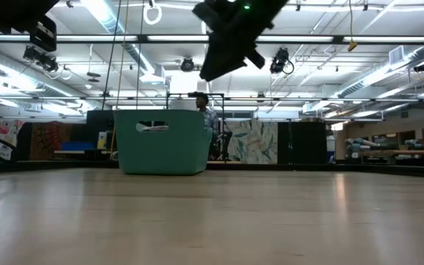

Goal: Sort popcorn bags into baskets
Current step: Return to Home Position

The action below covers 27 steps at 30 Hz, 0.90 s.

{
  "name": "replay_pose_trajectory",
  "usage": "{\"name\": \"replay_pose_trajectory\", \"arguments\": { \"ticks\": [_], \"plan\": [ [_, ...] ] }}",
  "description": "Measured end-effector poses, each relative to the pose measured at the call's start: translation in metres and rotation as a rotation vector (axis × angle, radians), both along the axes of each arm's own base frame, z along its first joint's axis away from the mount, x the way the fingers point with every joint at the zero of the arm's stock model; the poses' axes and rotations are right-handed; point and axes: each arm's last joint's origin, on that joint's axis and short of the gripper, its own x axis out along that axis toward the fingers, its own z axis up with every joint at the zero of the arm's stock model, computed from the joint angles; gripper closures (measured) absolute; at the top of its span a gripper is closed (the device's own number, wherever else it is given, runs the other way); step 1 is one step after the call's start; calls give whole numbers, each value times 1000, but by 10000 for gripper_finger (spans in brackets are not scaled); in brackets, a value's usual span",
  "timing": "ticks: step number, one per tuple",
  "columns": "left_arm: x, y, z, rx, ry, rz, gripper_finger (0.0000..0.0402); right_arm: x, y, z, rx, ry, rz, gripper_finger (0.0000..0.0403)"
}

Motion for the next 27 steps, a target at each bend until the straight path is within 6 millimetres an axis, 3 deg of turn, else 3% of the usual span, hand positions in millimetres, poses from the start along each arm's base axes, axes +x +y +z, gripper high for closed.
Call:
{"name": "replay_pose_trajectory", "arguments": {
  "ticks": [17, 27],
  "plan": [
    [1, 3, -15, 25, -20, 78, 388, -125, 19, -57, 137, -395, -33, 323],
    [2, 1, -20, -5, -13, 29, 388, -181, 21, -93, 155, -627, 19, 323]
  ]
}}
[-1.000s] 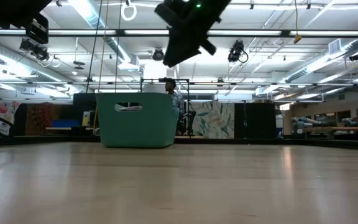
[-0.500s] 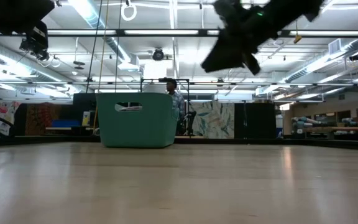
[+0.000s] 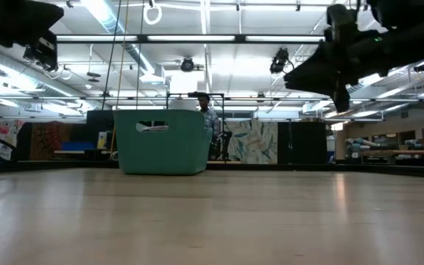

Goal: Sort popcorn bags into baskets
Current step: Return to Home Position

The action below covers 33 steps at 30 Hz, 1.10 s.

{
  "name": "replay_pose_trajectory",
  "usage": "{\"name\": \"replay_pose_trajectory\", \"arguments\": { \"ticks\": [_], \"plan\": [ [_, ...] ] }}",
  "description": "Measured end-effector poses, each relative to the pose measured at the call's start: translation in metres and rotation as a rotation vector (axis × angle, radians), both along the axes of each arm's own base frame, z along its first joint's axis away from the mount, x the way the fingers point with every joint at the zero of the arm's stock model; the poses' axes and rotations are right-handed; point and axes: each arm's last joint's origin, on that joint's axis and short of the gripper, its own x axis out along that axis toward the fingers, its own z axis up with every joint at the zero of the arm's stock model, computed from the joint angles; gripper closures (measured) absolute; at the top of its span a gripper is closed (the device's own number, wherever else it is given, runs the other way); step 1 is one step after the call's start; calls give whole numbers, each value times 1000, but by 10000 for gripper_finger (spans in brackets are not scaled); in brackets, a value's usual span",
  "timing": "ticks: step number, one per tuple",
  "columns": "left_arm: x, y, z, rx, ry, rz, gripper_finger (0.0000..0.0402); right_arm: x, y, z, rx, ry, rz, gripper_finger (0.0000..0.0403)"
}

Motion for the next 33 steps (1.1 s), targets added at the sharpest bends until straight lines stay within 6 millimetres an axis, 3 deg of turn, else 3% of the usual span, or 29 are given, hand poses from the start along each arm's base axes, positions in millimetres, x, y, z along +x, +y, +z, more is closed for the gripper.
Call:
{"name": "replay_pose_trajectory", "arguments": {
  "ticks": [5, 15, 33],
  "plan": [
    [3, -3, -15, -38, 24, -29, 388, -22, -2, -8, 17, -58, 13, 323],
    [4, -2, -18, -28, 51, 3, 388, -61, -9, 0, 23, -205, -8, 323],
    [4, -5, -22, -57, 88, -83, 388, -86, -19, -10, -84, -111, -109, 323]
  ]
}}
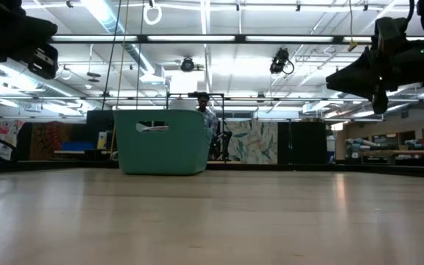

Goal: Sort popcorn bags into baskets
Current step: Return to Home Position

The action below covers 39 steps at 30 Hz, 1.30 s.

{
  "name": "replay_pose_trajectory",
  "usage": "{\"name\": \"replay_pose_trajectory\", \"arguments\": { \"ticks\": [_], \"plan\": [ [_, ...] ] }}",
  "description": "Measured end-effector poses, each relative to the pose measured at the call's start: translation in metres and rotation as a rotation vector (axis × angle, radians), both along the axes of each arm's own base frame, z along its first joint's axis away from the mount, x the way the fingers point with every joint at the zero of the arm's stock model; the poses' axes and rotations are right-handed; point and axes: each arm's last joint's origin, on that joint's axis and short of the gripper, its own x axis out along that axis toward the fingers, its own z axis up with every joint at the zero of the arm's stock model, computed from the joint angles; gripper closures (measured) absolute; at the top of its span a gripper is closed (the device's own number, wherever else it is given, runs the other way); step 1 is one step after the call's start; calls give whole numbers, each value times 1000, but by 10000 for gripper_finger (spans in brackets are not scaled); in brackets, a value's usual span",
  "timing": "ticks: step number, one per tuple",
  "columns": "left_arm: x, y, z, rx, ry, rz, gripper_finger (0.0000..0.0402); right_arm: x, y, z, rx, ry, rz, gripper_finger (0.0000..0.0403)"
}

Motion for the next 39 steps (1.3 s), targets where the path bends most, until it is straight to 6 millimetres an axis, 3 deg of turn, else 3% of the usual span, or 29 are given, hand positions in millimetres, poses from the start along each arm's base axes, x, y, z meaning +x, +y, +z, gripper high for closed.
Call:
{"name": "replay_pose_trajectory", "arguments": {
  "ticks": [12, 21, 39],
  "plan": [
    [0, 0, 0, 30, -9, 4, 388, -16, -5, 5, -136, 36, -98, 323],
    [0, 0, -1, 131, -9, 12, 388, -15, -5, 2, -574, 300, -73, 323],
    [0, 0, 0, 116, -17, 12, 388, -15, -5, 2, -578, 302, -70, 323]
  ]
}}
